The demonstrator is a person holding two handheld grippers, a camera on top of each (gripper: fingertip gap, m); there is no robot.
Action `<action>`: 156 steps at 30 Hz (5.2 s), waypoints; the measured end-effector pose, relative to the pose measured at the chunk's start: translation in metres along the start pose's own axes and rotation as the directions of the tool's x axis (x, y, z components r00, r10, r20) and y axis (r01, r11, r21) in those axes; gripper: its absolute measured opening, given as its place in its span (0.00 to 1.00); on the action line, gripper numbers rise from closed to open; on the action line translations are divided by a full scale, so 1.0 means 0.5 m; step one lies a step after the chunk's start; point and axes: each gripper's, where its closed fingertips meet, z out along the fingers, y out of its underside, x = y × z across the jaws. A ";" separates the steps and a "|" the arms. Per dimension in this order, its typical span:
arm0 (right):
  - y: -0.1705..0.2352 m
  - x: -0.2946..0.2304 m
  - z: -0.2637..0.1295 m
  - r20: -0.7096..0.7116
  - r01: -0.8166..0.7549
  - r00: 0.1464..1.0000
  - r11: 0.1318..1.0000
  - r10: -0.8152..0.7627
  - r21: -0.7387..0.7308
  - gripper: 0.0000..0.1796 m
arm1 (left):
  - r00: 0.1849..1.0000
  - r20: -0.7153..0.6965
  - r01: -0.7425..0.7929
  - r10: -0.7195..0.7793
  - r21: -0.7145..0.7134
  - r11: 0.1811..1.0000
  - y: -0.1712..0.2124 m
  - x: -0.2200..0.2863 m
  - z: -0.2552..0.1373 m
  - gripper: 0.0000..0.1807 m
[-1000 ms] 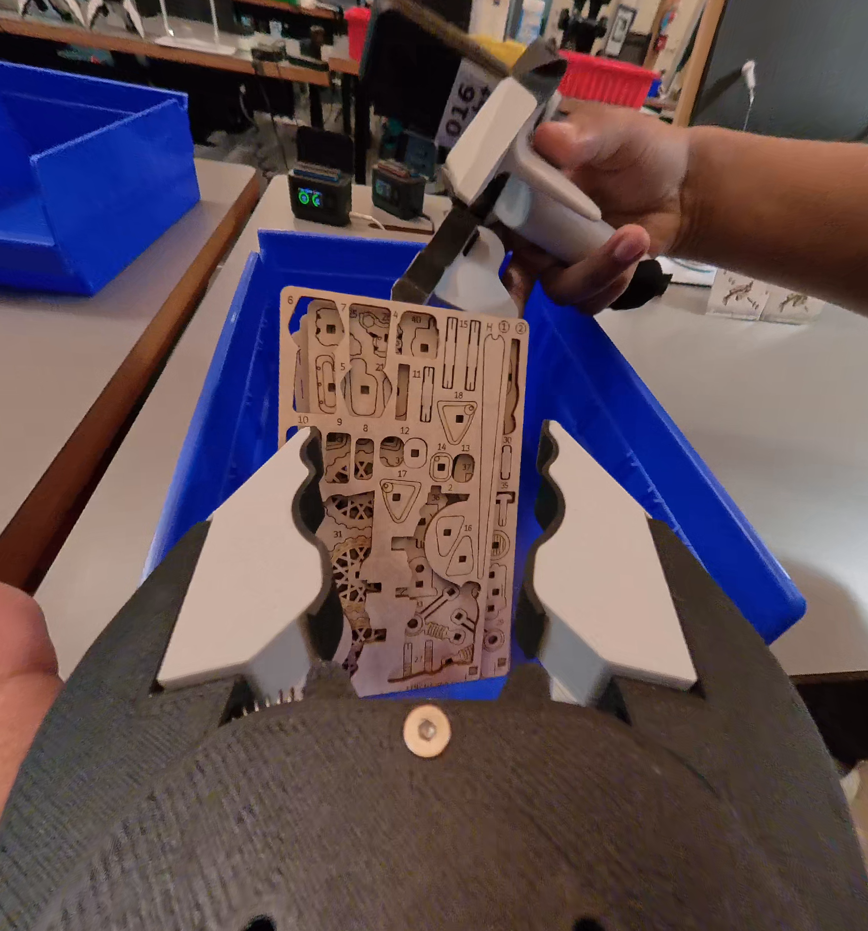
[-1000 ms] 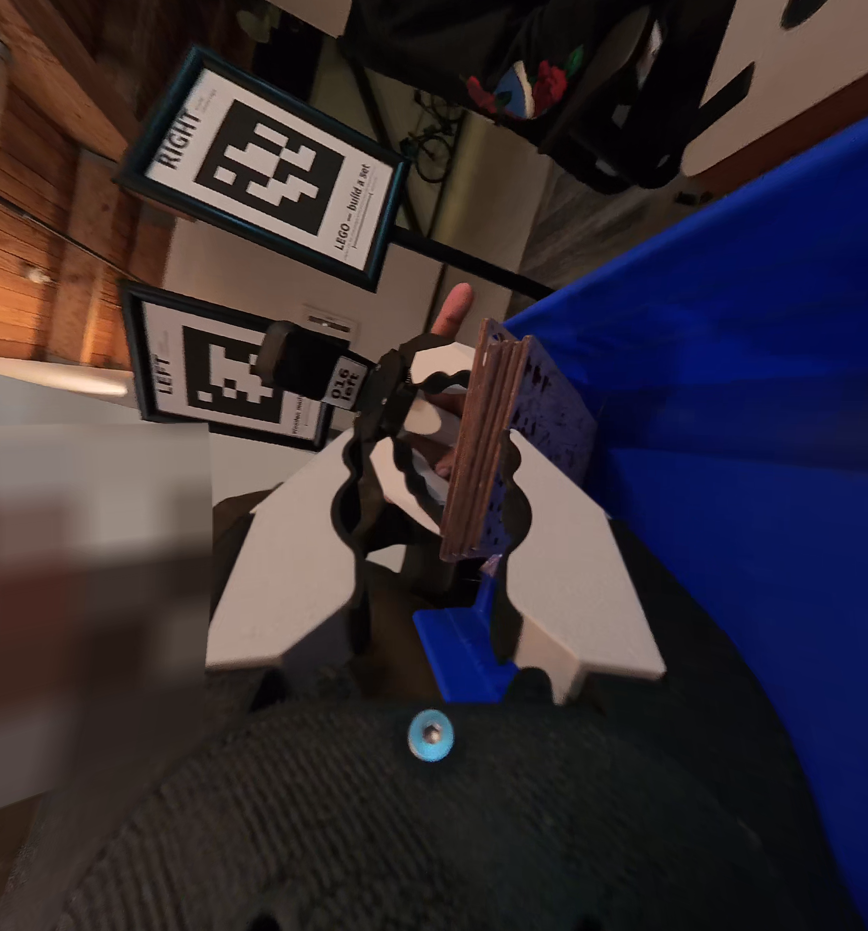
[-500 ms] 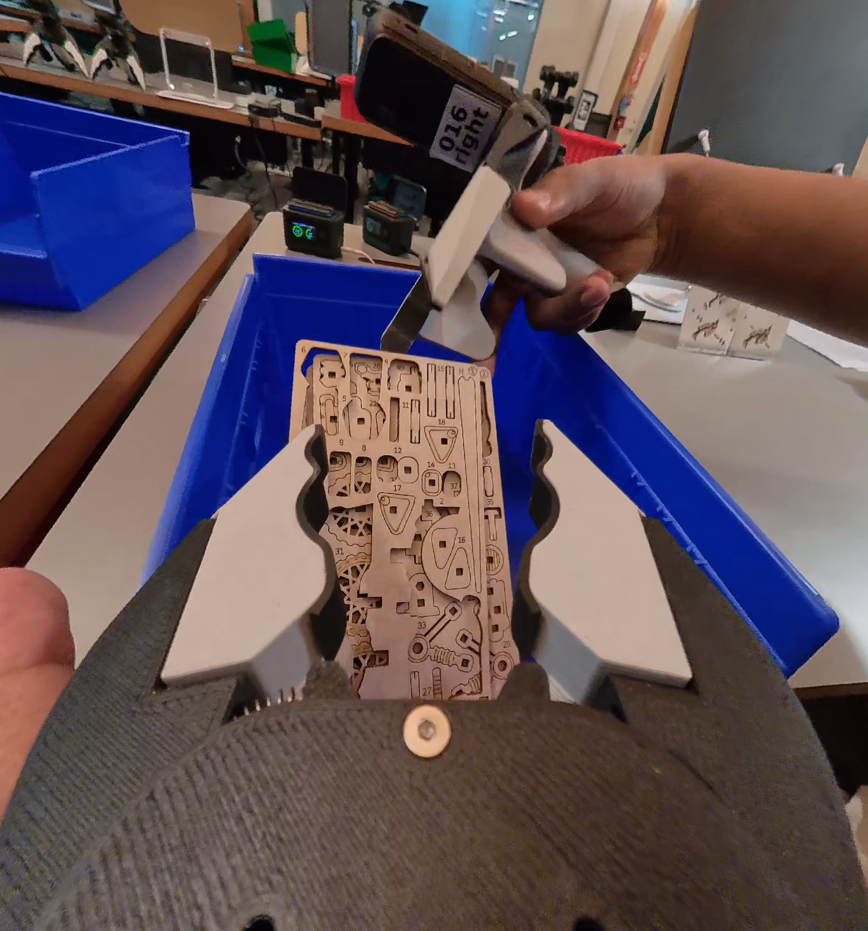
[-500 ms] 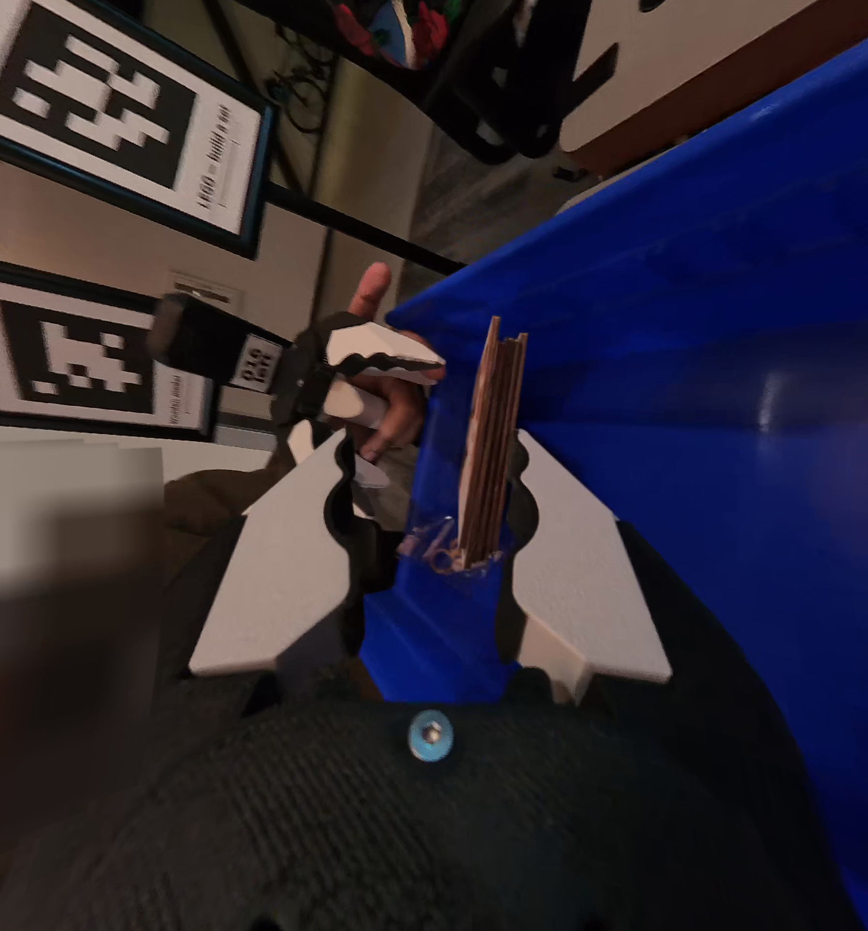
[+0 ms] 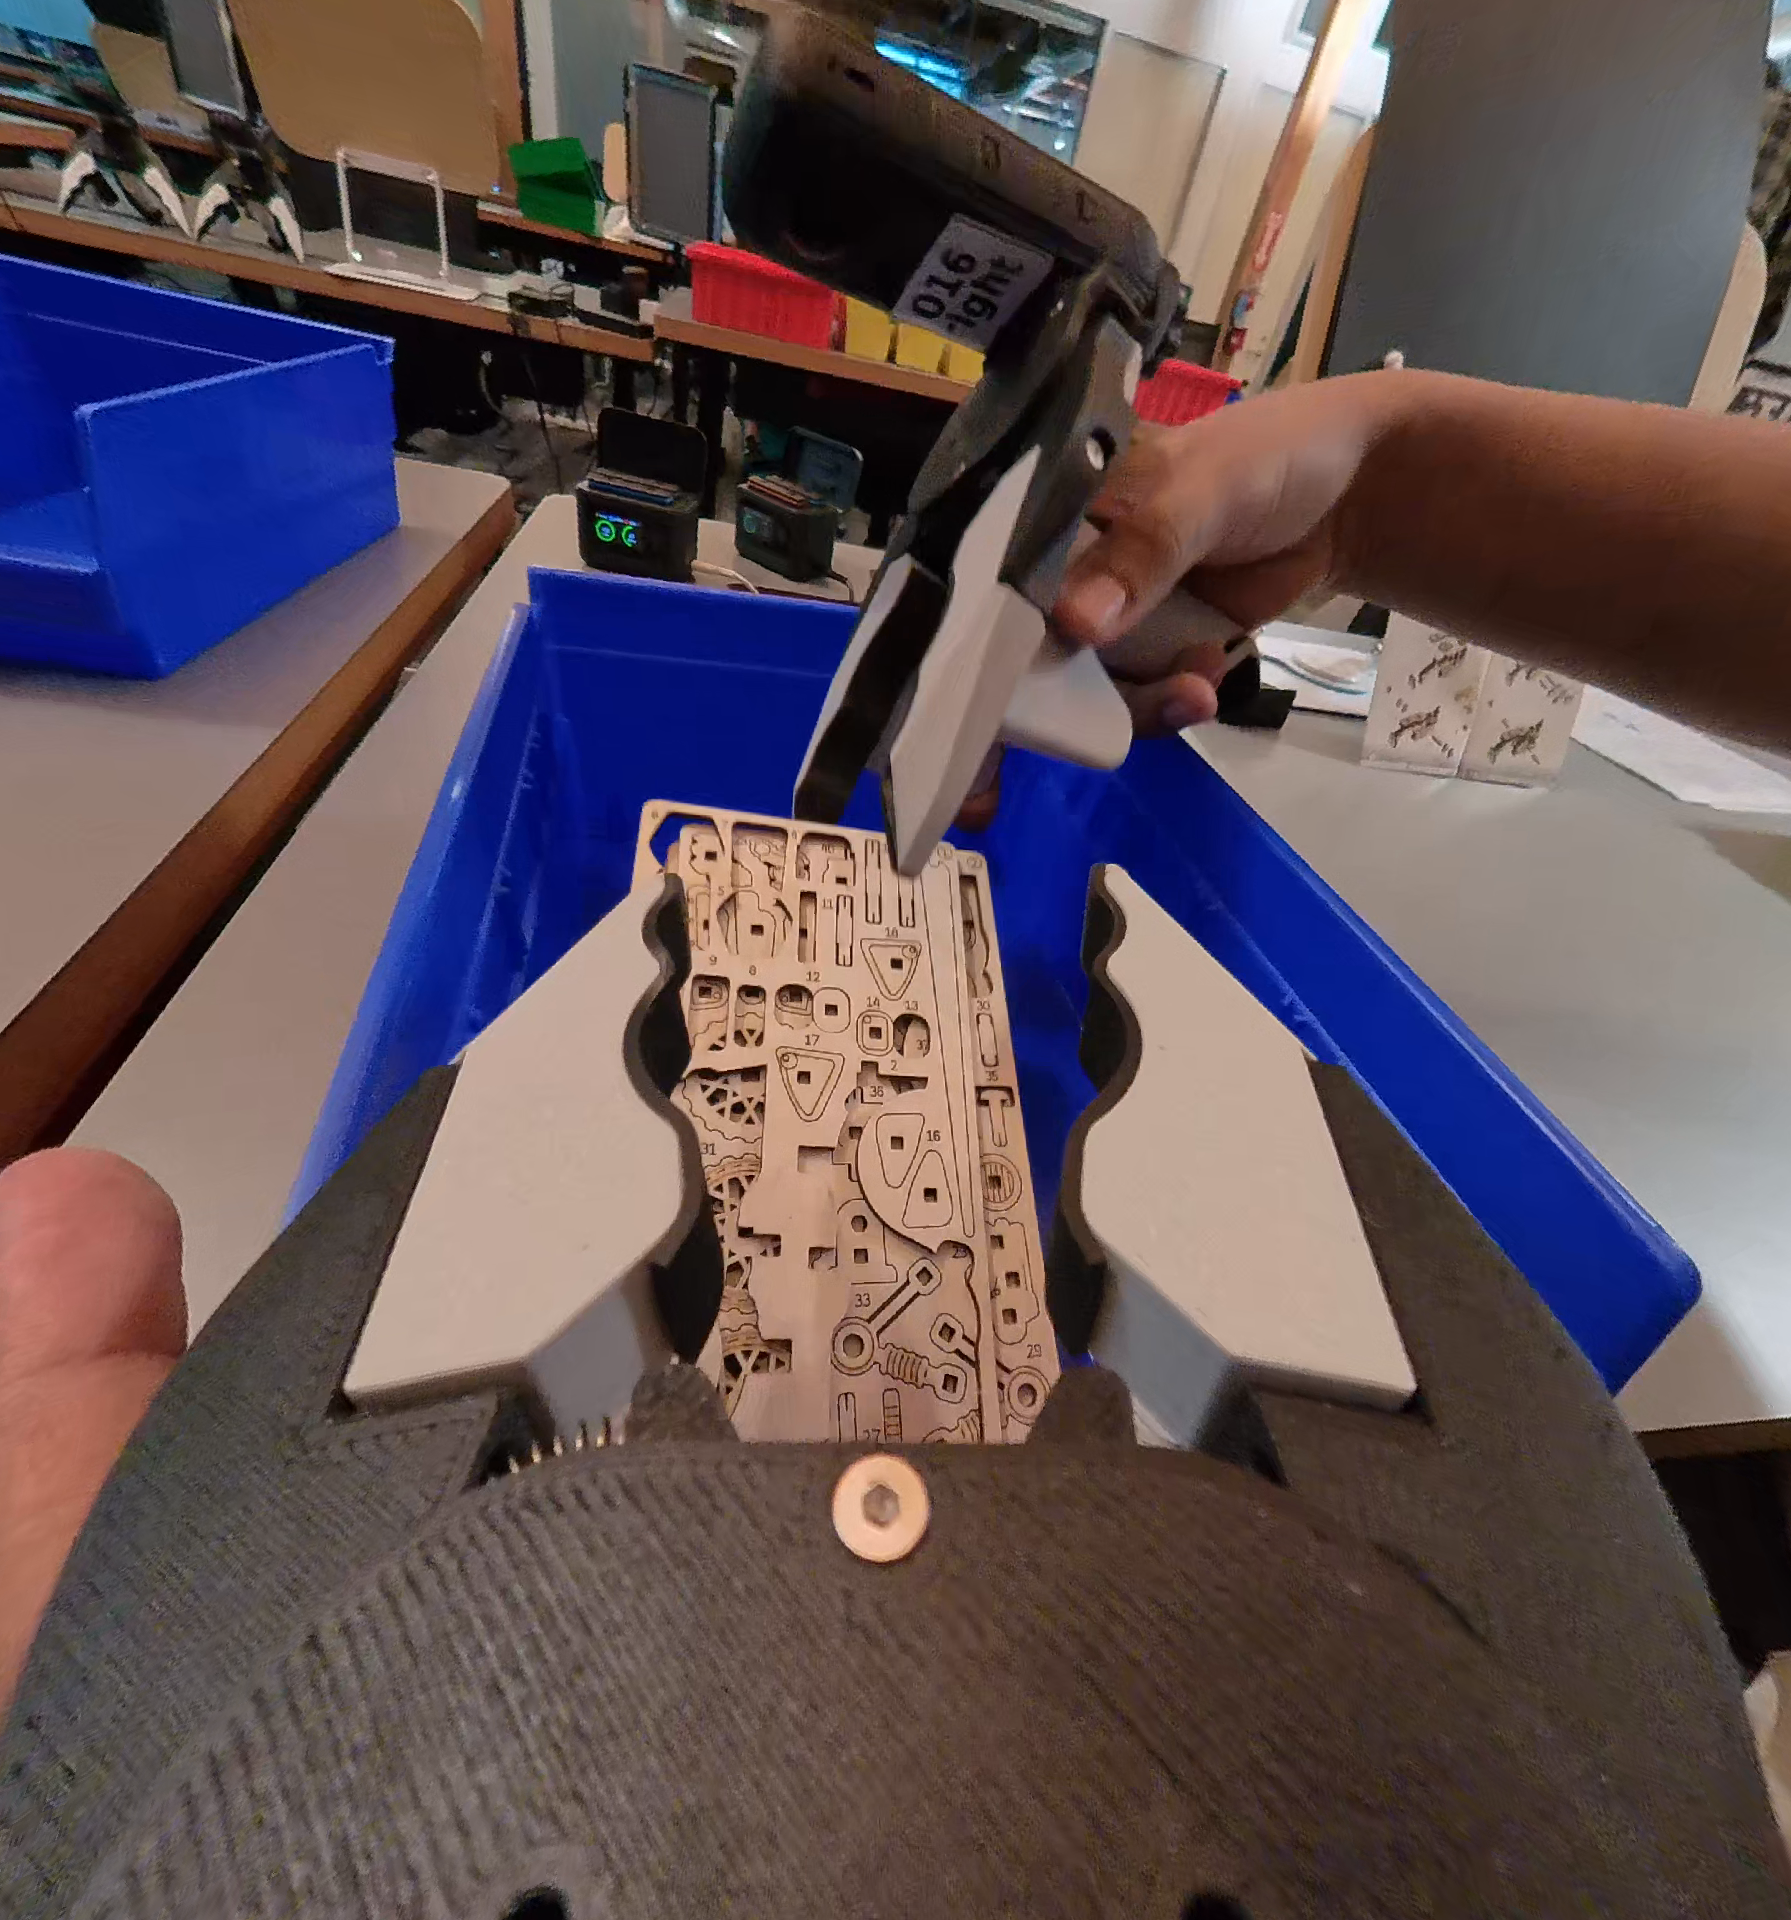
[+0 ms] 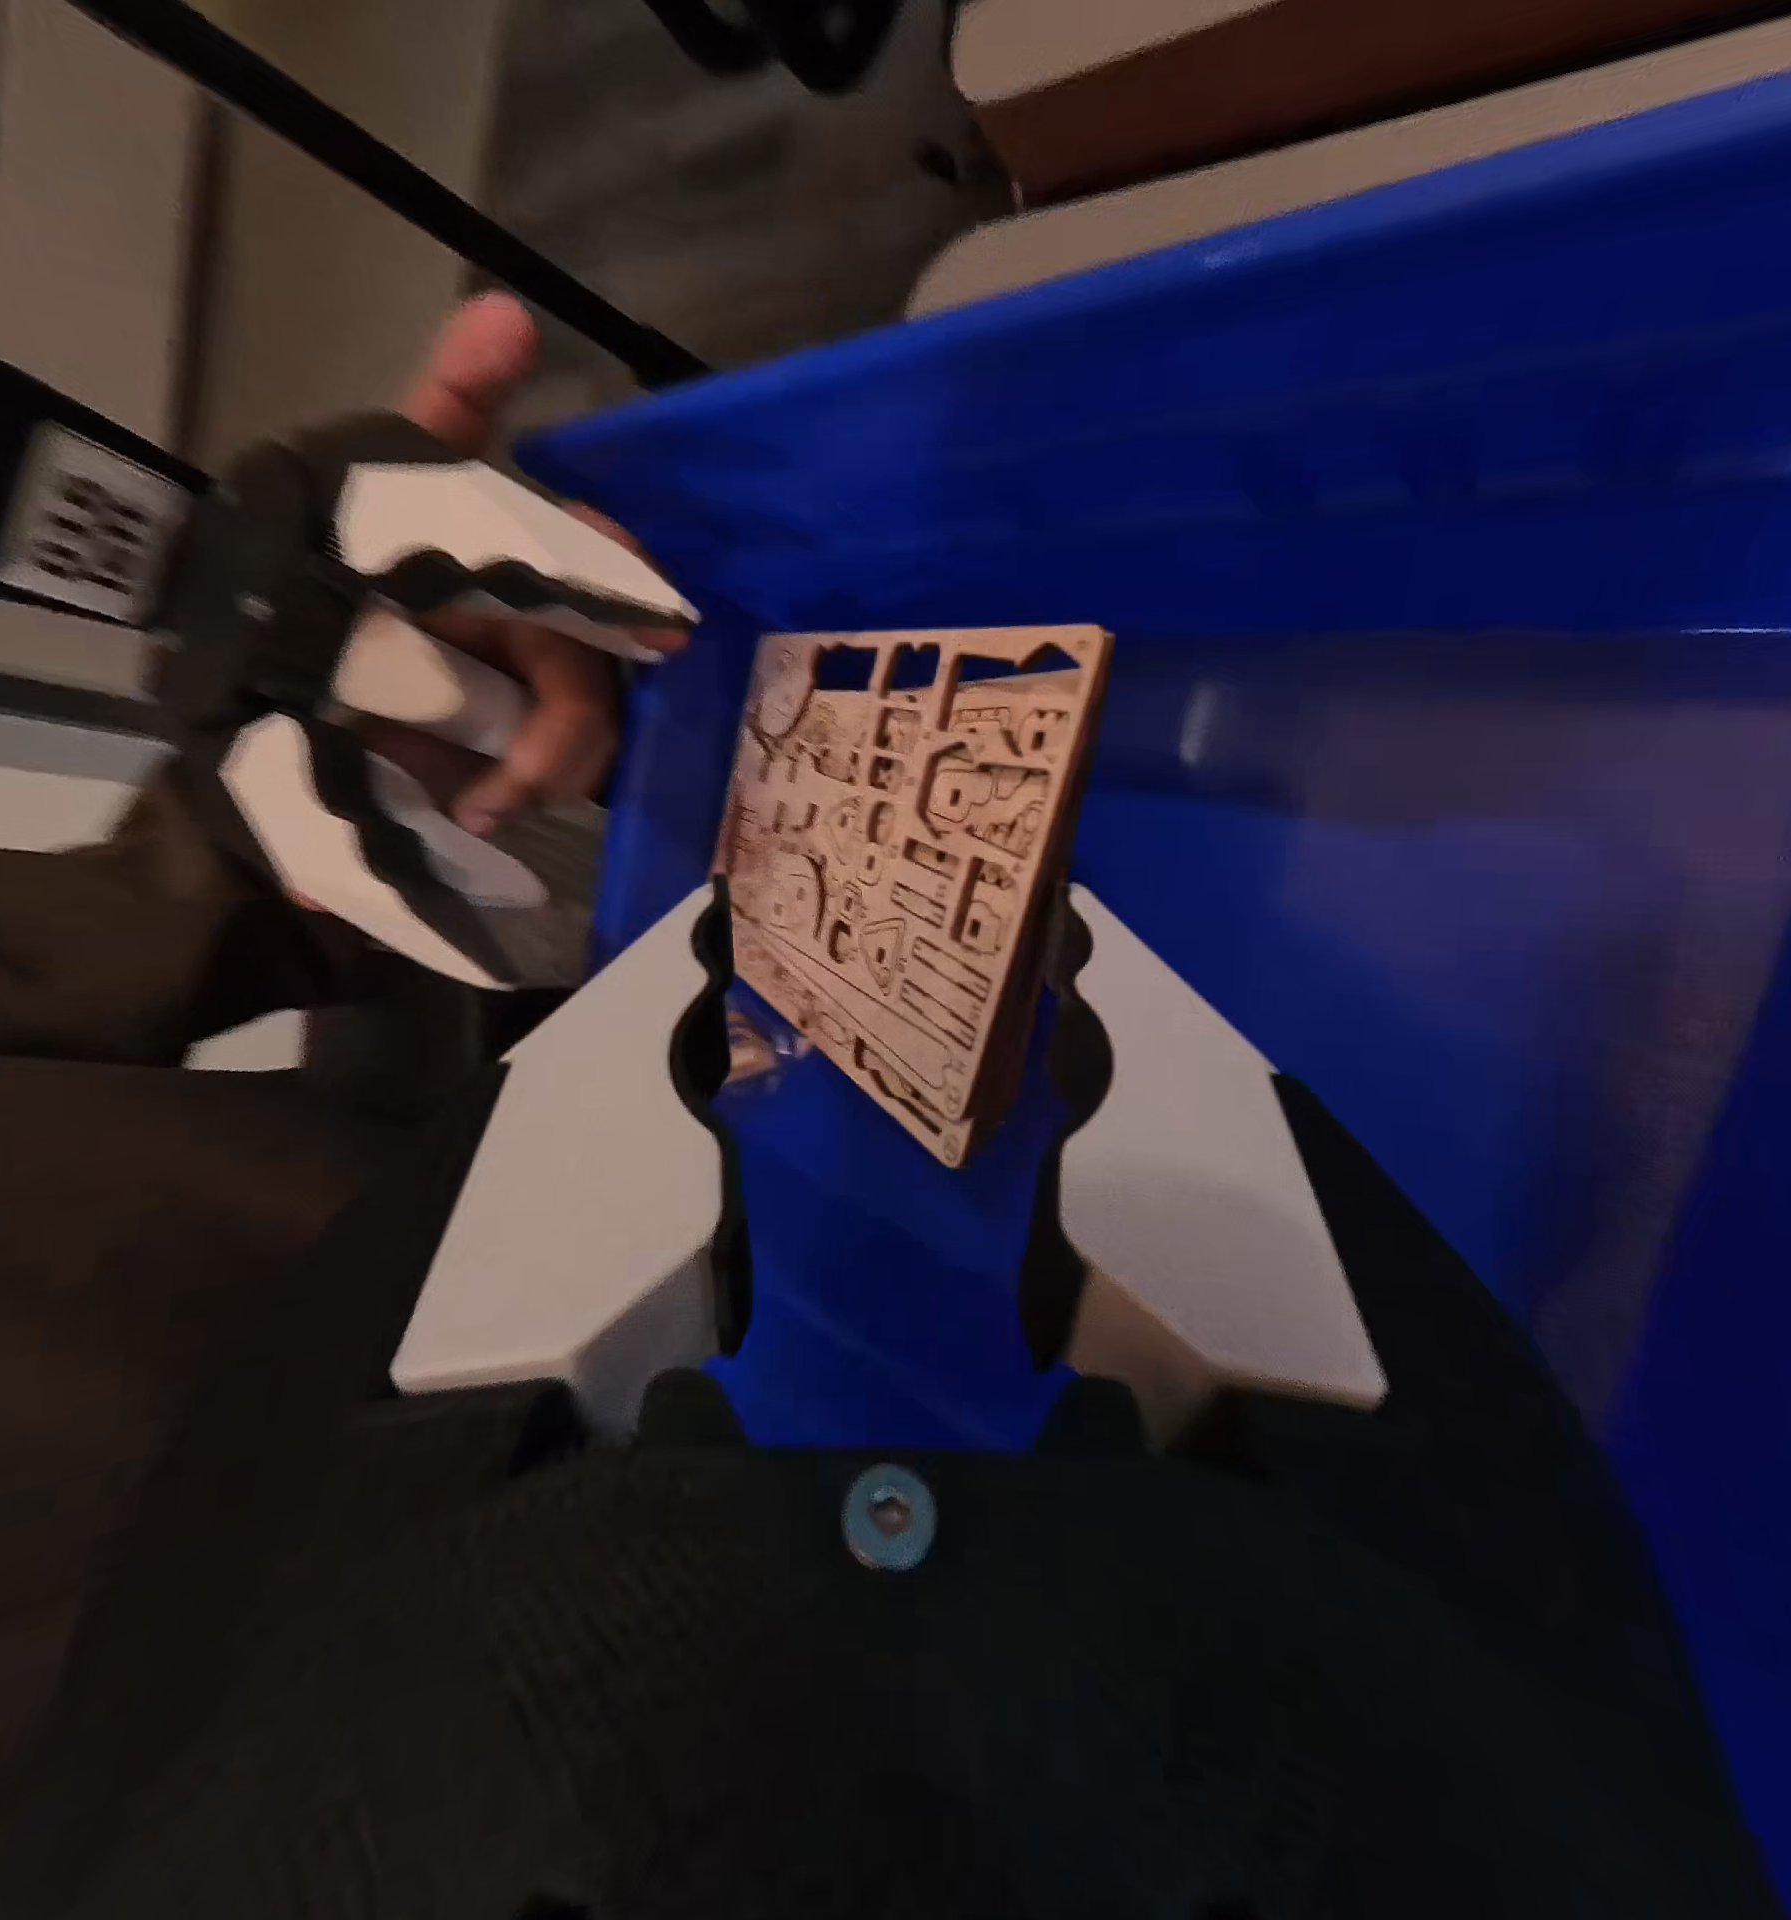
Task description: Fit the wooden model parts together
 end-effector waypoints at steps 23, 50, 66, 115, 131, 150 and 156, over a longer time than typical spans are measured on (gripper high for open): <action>-0.021 -0.022 -0.015 -0.004 0.031 1.000 0.997 -0.031 0.076 0.06 | 0.989 0.090 -0.105 0.116 -0.118 0.987 -0.006 0.033 0.018 0.51; -0.030 -0.094 -0.024 0.068 0.045 0.996 0.994 -0.053 0.103 0.07 | 0.946 0.145 -0.221 0.289 -0.362 0.906 0.027 0.015 0.041 0.68; -0.027 -0.128 -0.016 0.141 0.048 0.988 0.995 -0.061 0.088 0.16 | 0.910 0.193 -0.277 0.366 -0.373 0.886 0.047 -0.009 0.044 0.64; 0.002 -0.014 -0.009 0.279 -0.230 0.922 0.960 0.268 -0.161 0.16 | 0.959 0.142 -0.192 0.246 -0.316 0.929 0.038 -0.015 0.037 0.63; 0.003 -0.104 0.006 0.365 -0.116 0.920 0.989 0.141 -0.089 0.19 | 0.960 0.129 -0.203 0.249 -0.290 0.935 0.034 -0.008 0.033 0.65; 0.016 -0.084 0.026 0.080 0.018 0.997 0.999 -0.015 -0.044 0.06 | 0.945 0.130 -0.243 0.299 -0.329 0.912 0.048 -0.005 0.035 0.62; 0.004 -0.104 -0.009 0.126 0.007 0.992 1.000 -0.010 0.028 0.05 | 0.942 0.154 -0.254 0.299 -0.257 0.932 -0.001 0.015 0.009 0.62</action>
